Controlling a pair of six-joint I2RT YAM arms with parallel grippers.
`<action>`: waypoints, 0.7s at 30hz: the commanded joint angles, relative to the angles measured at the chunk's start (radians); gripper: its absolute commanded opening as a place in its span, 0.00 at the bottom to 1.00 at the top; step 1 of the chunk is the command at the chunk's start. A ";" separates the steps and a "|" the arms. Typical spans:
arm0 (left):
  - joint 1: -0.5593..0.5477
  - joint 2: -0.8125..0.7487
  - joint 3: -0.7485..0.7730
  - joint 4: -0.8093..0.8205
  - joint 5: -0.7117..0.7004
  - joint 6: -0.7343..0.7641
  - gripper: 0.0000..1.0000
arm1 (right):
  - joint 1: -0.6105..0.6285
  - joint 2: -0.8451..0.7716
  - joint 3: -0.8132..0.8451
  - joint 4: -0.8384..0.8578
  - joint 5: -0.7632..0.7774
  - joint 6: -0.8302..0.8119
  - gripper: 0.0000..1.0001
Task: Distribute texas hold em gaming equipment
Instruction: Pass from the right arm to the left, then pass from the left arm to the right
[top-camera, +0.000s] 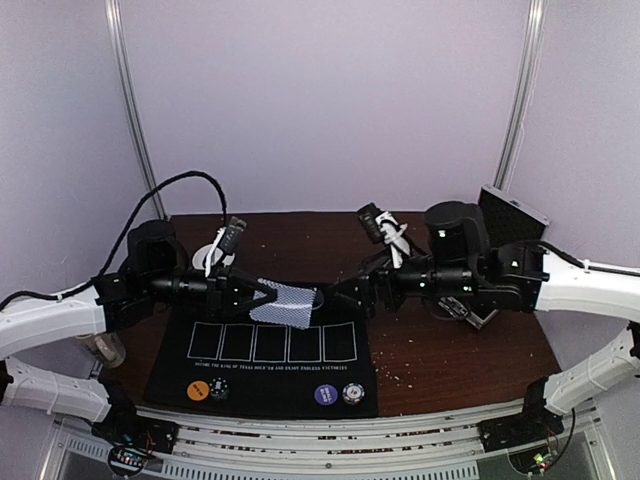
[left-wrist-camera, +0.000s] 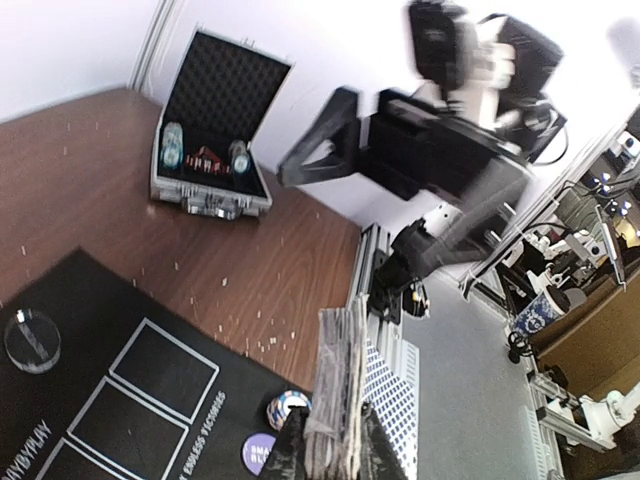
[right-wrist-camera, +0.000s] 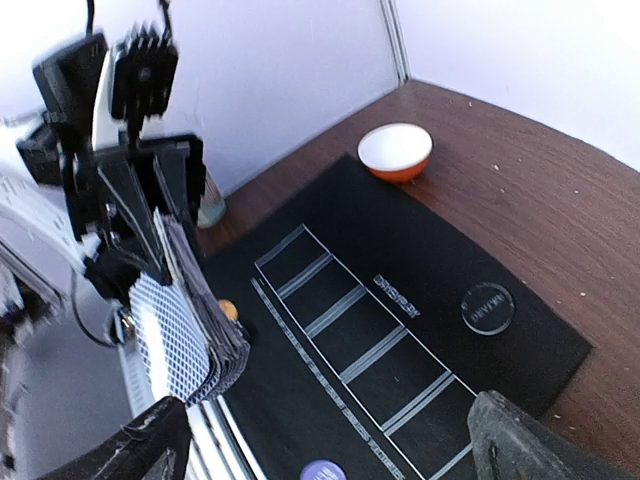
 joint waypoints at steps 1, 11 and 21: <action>-0.004 -0.063 -0.005 0.128 -0.049 0.043 0.00 | -0.055 -0.061 -0.209 0.565 -0.239 0.295 1.00; -0.004 -0.054 0.014 0.183 -0.037 0.055 0.00 | -0.050 0.130 -0.132 0.734 -0.391 0.372 0.88; -0.004 -0.065 0.005 0.184 -0.036 0.051 0.00 | -0.040 0.223 -0.070 0.708 -0.484 0.371 0.00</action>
